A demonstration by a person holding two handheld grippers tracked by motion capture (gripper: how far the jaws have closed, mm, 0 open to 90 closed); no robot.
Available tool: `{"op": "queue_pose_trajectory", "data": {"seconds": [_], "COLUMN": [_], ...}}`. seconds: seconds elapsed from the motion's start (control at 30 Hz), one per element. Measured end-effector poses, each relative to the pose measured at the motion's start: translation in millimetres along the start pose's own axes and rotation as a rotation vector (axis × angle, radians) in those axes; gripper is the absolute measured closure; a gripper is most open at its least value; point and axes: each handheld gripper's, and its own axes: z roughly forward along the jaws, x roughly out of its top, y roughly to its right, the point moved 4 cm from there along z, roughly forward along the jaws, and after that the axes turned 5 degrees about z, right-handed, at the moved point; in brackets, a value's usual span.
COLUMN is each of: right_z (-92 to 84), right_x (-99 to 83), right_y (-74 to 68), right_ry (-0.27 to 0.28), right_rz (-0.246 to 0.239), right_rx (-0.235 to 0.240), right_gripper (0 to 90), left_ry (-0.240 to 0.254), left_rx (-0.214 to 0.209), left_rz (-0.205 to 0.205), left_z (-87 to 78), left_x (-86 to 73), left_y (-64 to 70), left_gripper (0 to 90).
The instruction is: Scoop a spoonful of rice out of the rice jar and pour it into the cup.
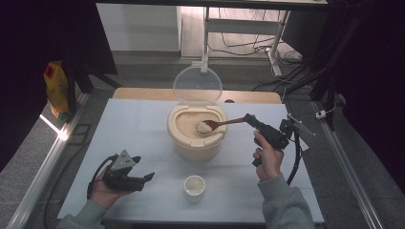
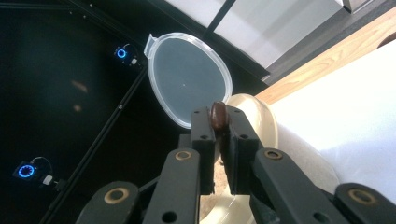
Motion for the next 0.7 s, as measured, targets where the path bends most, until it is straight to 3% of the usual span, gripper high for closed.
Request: {"op": "queue_pose_trajectory", "data": {"seconds": [0.27,0.7], "right_z": [-8.1,-16.2], "right_x": [1.2,1.6], "right_y": [-5.5,-3.3], "right_ry": [-0.002,-0.010], "right_rz": [0.006,0.017], "right_rx": [0.028,0.027], "right_gripper": [83.9,83.9], "left_ry": [-0.004,-0.008], "left_rx": [0.000,0.000], "left_rz": [0.005,0.005], "left_z": [0.6,1.4], "left_x": [0.3,0.4], "left_y": [0.2,0.2], "left_gripper": [22.1,22.1]}}
